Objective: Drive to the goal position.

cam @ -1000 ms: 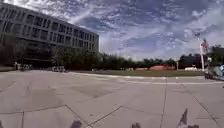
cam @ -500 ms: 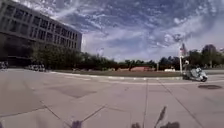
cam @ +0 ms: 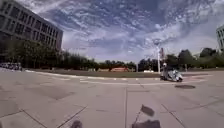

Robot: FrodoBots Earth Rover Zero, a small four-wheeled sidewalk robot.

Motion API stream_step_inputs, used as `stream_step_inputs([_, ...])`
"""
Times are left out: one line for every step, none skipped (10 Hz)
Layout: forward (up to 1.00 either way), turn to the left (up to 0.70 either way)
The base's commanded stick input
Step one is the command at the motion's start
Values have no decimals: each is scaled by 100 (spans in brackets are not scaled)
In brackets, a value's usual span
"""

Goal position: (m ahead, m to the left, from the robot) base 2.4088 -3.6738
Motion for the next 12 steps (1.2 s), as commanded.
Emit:
stream_step_inputs([0, -63])
stream_step_inputs([0, -63])
stream_step_inputs([0, -63])
stream_step_inputs([0, -63])
stream_step_inputs([0, -63])
stream_step_inputs([0, -63])
stream_step_inputs([0, -63])
stream_step_inputs([0, -63])
stream_step_inputs([0, -63])
stream_step_inputs([0, -63])
stream_step_inputs([0, -63])
stream_step_inputs([0, -63])
